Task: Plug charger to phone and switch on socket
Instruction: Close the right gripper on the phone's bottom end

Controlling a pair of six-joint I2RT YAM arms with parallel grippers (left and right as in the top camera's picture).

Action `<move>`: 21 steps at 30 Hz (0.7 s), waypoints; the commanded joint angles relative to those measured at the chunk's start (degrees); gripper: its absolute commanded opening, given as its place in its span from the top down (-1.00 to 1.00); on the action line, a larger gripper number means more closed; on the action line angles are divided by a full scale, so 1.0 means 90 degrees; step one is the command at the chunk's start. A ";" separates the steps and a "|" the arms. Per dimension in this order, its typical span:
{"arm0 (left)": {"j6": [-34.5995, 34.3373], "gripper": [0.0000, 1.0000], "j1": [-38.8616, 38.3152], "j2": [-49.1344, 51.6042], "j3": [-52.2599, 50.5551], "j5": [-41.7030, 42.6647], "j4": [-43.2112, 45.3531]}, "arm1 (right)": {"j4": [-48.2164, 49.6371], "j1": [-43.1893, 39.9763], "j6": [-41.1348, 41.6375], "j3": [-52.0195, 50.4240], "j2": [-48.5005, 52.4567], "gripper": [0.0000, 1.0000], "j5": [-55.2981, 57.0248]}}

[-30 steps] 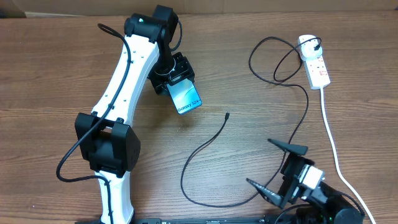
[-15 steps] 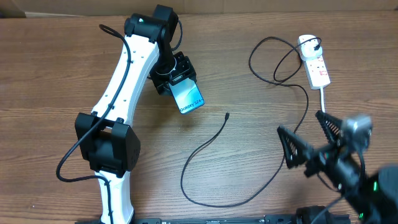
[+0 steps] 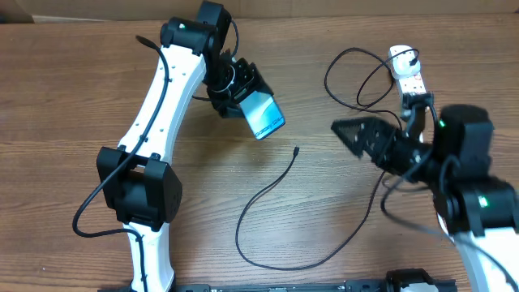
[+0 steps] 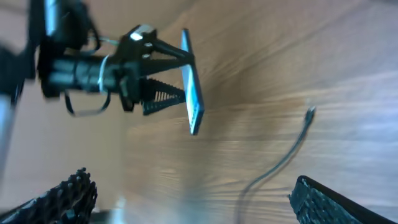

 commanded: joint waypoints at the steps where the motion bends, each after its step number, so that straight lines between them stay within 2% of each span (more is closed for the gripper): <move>1: -0.0563 -0.37 0.0046 -0.0262 0.0180 0.1151 0.0126 | 0.0299 0.0036 0.1088 0.0141 0.0391 -1.00 -0.0374; 5: -0.1328 -0.40 0.0044 -0.0262 0.0180 0.1333 0.0163 | 0.0712 0.0112 0.1037 0.0141 0.0758 -0.92 -0.0369; 9: -0.1690 -0.40 0.0044 -0.0262 0.0180 0.1702 0.0338 | 0.0857 0.0335 0.0721 0.0141 0.0843 -0.76 0.0080; 11: -0.1880 -0.39 0.0046 -0.0262 0.0180 0.1848 0.0384 | 0.0942 0.0532 0.0529 0.0138 0.0855 -0.75 0.0381; 21: -0.2025 -0.38 0.0017 -0.0262 0.0180 0.2271 0.0333 | 0.1396 0.1838 0.0537 0.0138 0.1212 -0.75 0.2560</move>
